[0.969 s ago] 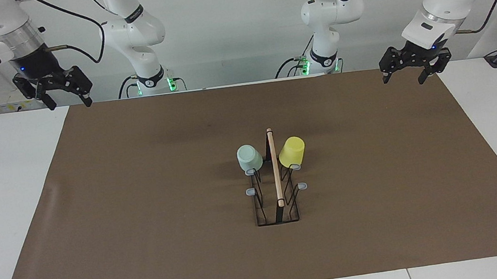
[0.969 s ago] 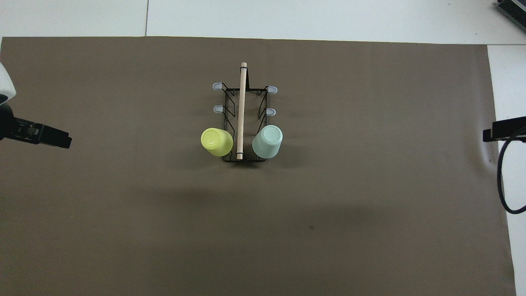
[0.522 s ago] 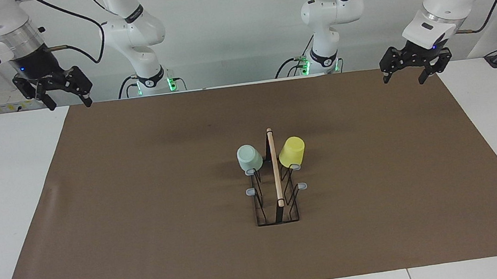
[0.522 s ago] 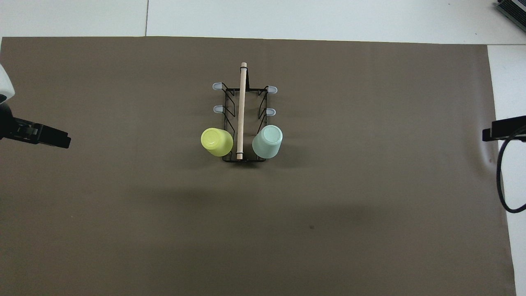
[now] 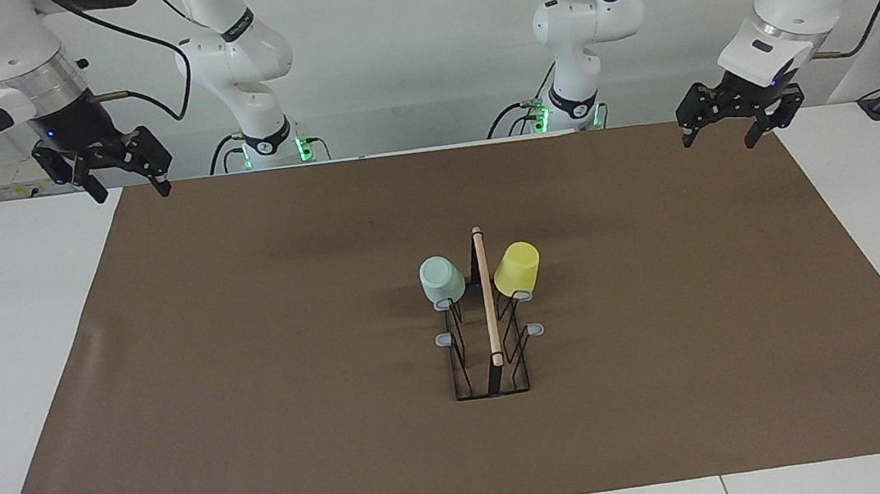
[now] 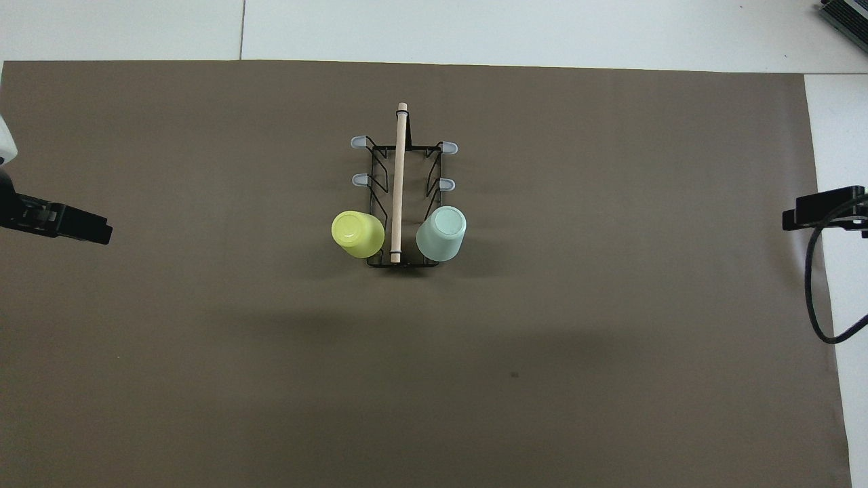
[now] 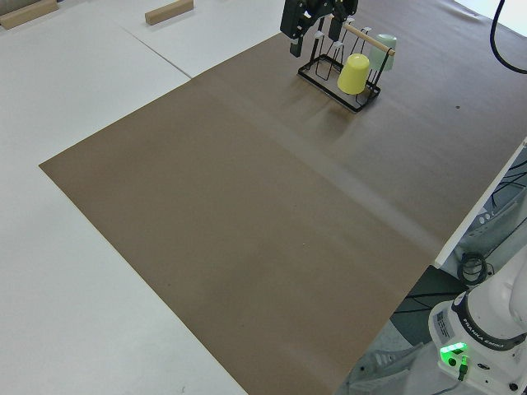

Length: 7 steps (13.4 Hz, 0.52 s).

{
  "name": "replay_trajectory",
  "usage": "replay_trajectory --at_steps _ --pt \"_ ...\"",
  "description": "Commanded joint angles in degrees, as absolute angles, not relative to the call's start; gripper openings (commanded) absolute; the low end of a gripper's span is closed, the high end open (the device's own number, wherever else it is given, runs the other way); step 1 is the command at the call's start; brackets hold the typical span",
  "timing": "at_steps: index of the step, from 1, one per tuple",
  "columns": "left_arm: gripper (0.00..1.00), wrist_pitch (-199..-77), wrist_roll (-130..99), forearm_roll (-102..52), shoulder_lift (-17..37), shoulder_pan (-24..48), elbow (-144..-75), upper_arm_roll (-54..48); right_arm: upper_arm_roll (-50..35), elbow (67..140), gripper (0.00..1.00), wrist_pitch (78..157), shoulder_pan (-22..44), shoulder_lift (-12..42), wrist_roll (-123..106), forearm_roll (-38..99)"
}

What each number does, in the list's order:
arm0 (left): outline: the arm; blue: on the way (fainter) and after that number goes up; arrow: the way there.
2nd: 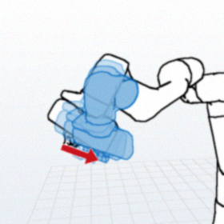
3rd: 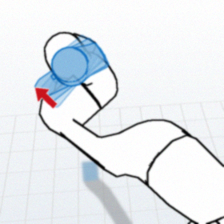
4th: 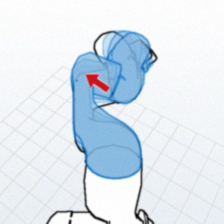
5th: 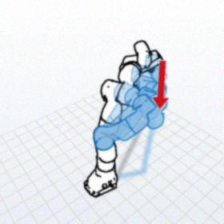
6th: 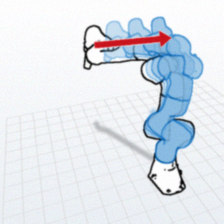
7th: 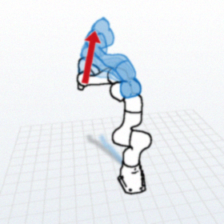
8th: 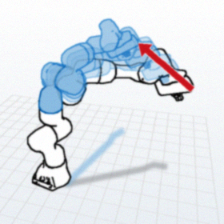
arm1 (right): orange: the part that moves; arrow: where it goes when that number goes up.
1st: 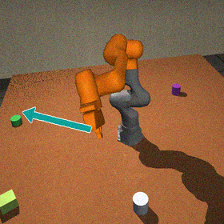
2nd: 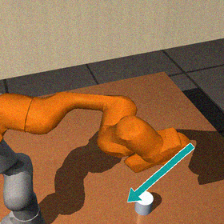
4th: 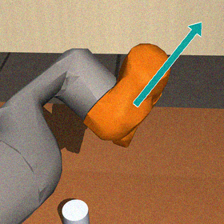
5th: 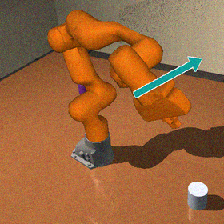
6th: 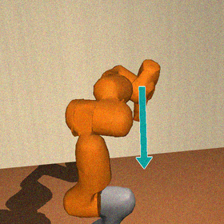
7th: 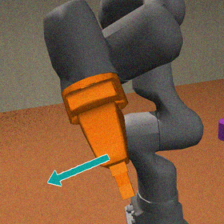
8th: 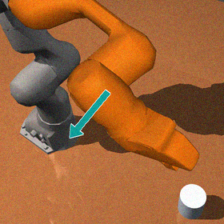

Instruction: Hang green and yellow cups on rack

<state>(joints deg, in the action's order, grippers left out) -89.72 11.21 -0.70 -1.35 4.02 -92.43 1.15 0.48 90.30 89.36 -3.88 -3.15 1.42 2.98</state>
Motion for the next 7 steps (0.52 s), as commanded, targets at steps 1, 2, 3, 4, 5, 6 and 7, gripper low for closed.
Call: replay_trajectory --at_steps 1,2,3,4,5,6,7 --pt "1.0 -89.4 11.3 -1.5 -2.1 3.5 -93.2 1.0 1.0 88.9 1.0 88.7 -2.8 -2.5 2.7 1.9" --pt "1.0 -89.5 11.3 -1.4 -2.1 3.5 -93.2 1.0 1.0 88.9 1.0 88.7 -2.8 -2.5 2.7 1.9" --pt "1.0 -89.6 11.3 -1.4 -2.1 3.5 -93.2 1.0 1.0 88.9 1.0 88.7 -2.8 -2.5 2.7 1.9" --pt "1.0 -89.6 11.3 -1.4 -2.1 3.5 -93.2 1.0 1.1 88.9 1.0 88.9 -2.7 -2.5 2.8 1.9" --pt "1.0 -89.6 11.3 -1.4 -2.1 3.5 -93.2 1.0 1.1 88.9 1.0 89.2 -2.7 -2.5 3.1 1.8" --pt "1.0 -89.6 11.3 -1.4 -2.1 3.5 -93.2 1.1 1.1 88.9 1.0 90.3 -2.7 -2.5 3.1 1.8" --pt "1.0 -89.6 11.3 -1.4 -2.1 3.5 -93.2 1.0 1.1 89.4 1.0 91.2 -2.7 -2.5 3.2 1.8"
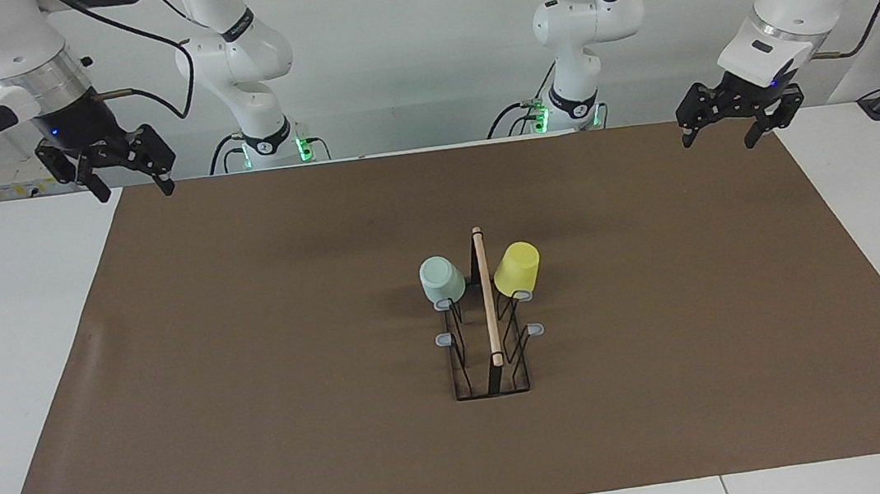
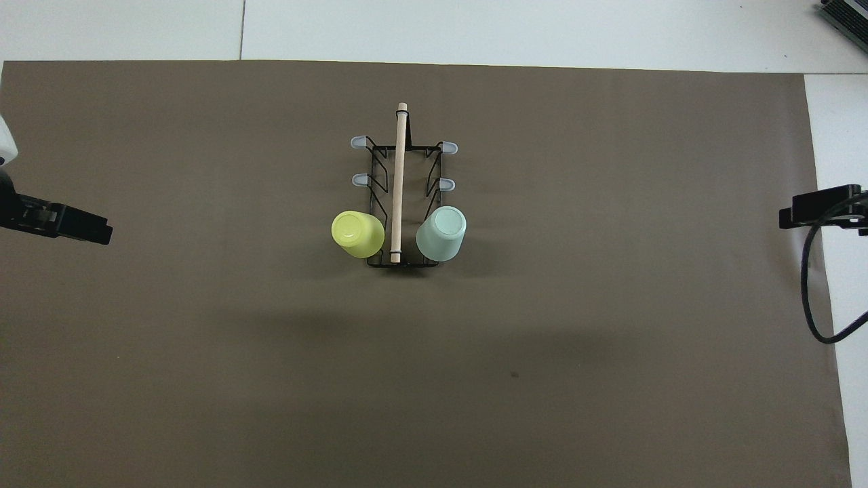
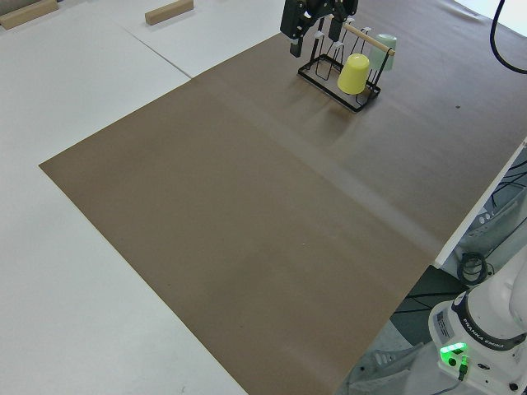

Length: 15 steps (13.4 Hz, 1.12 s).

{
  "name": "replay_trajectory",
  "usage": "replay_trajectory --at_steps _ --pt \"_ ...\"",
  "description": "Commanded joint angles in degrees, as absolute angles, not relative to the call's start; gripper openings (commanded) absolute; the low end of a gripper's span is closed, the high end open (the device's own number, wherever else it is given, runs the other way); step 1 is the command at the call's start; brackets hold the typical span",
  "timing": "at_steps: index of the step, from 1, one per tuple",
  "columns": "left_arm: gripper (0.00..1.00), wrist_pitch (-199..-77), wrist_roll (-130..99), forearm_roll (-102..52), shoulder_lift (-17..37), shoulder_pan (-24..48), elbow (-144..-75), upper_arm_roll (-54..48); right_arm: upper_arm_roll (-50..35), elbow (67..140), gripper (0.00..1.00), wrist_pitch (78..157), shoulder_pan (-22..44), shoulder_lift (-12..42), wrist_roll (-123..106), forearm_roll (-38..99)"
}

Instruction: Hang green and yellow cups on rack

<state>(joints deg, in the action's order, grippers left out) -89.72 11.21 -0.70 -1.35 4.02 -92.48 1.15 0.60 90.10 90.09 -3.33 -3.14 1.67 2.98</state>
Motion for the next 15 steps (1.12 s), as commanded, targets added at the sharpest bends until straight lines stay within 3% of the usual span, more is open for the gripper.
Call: replay_trajectory --at_steps 1,15 --pt "1.0 -89.6 11.3 -1.4 -2.1 3.5 -93.2 1.1 1.0 89.6 1.0 91.4 -2.6 -2.5 3.3 1.8" --pt "1.0 -89.5 10.7 -1.5 -2.1 3.4 -93.3 1.1 0.9 88.9 1.0 91.2 -2.7 -2.5 4.6 1.8"
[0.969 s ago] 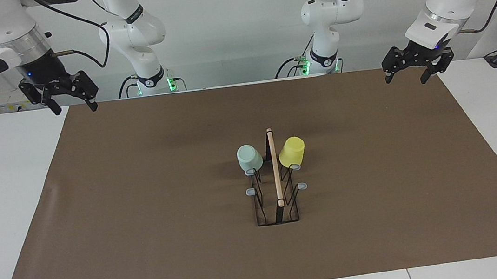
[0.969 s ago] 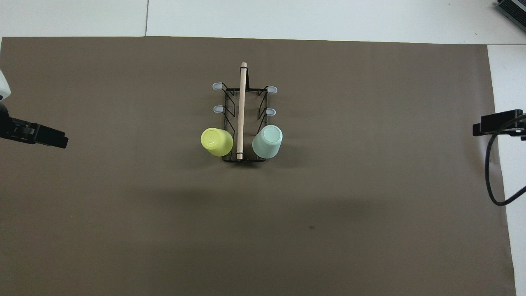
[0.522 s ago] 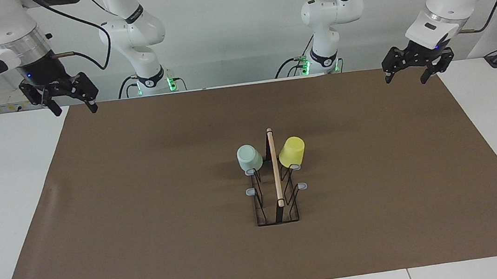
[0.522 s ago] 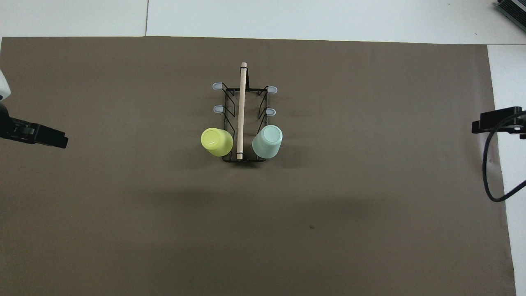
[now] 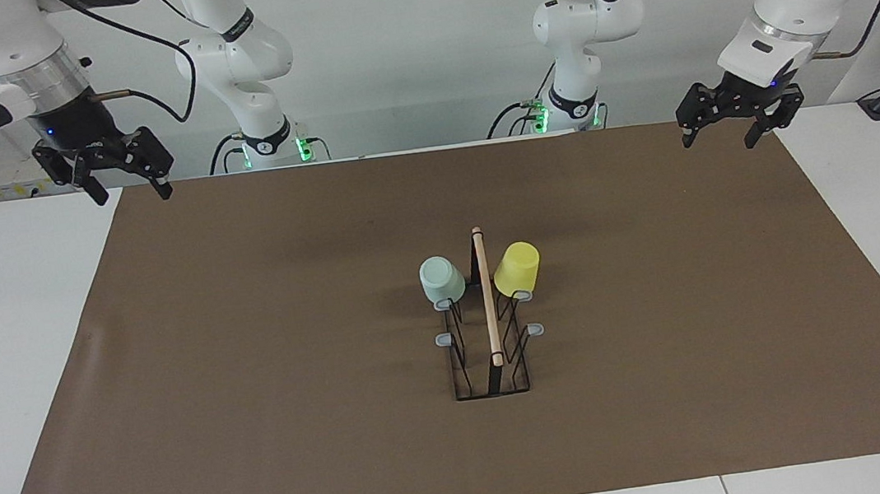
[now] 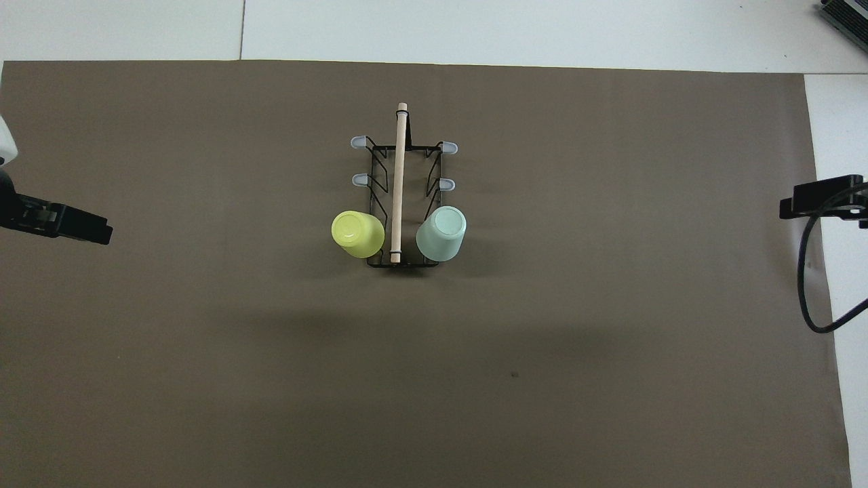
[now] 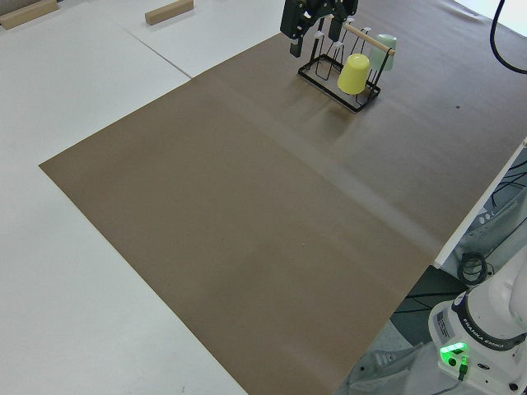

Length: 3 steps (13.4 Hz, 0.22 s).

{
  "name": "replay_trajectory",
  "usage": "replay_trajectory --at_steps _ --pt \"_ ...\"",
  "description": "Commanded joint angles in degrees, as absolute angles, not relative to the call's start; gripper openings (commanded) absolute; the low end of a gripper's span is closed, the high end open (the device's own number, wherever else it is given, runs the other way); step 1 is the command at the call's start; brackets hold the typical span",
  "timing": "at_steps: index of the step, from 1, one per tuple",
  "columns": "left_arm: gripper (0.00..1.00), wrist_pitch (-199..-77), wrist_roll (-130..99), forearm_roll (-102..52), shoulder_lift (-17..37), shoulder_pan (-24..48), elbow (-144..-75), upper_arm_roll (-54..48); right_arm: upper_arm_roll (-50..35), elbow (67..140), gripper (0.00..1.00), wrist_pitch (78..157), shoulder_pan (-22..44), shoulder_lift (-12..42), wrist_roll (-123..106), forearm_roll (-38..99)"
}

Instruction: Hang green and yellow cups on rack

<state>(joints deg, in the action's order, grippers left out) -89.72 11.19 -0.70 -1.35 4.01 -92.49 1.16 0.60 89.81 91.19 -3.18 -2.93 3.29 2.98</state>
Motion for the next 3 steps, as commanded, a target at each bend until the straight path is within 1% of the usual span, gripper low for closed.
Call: replay_trajectory --at_steps 1,3 --pt "1.0 -89.4 10.7 -1.5 -2.1 3.1 -93.2 1.1 1.0 88.9 1.0 91.2 -2.7 -2.5 4.6 1.8" --pt "1.0 -89.5 10.7 -1.5 -2.1 3.0 -93.2 1.1 0.9 88.9 1.0 91.1 -2.7 -2.5 4.6 1.8"
